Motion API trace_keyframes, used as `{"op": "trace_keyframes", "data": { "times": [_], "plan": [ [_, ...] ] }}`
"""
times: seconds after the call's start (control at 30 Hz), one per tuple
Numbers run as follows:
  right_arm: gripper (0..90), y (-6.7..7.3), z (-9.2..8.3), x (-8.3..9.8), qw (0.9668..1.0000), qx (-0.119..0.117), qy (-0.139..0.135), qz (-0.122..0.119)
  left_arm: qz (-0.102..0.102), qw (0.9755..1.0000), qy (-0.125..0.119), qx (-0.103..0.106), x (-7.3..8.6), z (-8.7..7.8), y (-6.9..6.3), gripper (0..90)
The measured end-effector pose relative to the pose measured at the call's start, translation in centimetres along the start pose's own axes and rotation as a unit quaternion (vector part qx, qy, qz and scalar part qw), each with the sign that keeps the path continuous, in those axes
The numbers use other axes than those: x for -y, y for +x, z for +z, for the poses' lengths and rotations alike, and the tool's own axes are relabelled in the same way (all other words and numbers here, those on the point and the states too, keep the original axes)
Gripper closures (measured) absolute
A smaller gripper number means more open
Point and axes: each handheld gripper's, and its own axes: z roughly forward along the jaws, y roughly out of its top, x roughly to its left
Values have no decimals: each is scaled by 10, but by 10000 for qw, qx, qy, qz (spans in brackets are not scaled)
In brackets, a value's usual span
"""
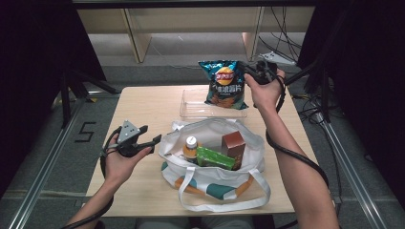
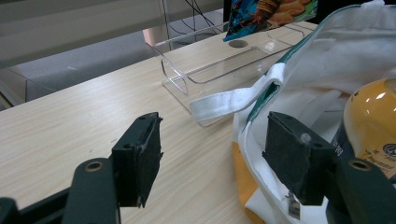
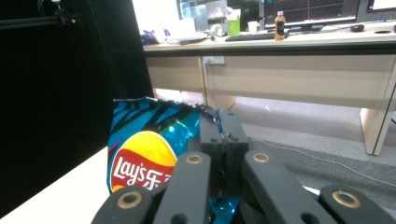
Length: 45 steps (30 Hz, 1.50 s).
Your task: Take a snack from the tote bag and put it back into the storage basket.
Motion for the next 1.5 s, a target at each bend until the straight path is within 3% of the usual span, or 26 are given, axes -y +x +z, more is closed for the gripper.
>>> {"op": "trace_keyframes", "data": {
  "times": [0.2, 0.33, 0.5, 0.6, 0.67, 0.83, 0.93, 1.13, 1.17, 1.2, 1.3, 1.43, 1.5],
  "plan": [
    [900, -1, 6, 1, 10000, 13, 11, -34, -26, 10000, 38, -35, 0, 0, -1, 353],
    [900, -2, 12, 3, 9999, 57, 62, 109, -10, 10000, 3, 2, 0, 0, 0, 353],
    [900, -5, 19, 5, 9999, 88, 90, 71, -62, 10000, 38, -43, 0, -1, 1, 353],
    [900, -4, 21, 6, 9997, 119, 93, 167, -66, 10000, 29, -29, 1, -1, 1, 353],
    [900, -5, 23, 5, 9998, 107, 85, 150, 46, 10000, 2, 6, 0, 0, 3, 353],
    [900, -5, 26, 4, 9998, 116, 98, 135, 58, 10000, 0, 9, 0, 0, 3, 353],
    [900, -6, 29, 4, 9998, 124, 57, 155, -49, 10000, 26, -25, 1, 0, 2, 353],
    [900, -7, 32, 3, 9997, 128, 94, 175, -56, 10000, 42, -46, 1, -1, 2, 353],
    [900, -6, 31, 2, 9994, 152, 138, 280, -55, 10000, 40, -46, 1, -1, 1, 353],
    [900, -7, 32, 2, 9997, 134, 121, 152, -63, 10000, 35, -44, 1, -1, 1, 353],
    [900, -7, 34, 3, 9995, 156, 135, 229, -1, 10000, 3, 5, 1, 0, 2, 353],
    [900, -7, 37, 5, 9997, 144, 145, 153, -52, 10000, 44, -41, 1, -1, 2, 353],
    [900, -6, 38, 5, 9995, 153, 151, 247, -57, 10000, 39, -43, 1, -1, 2, 353]
  ]
}}
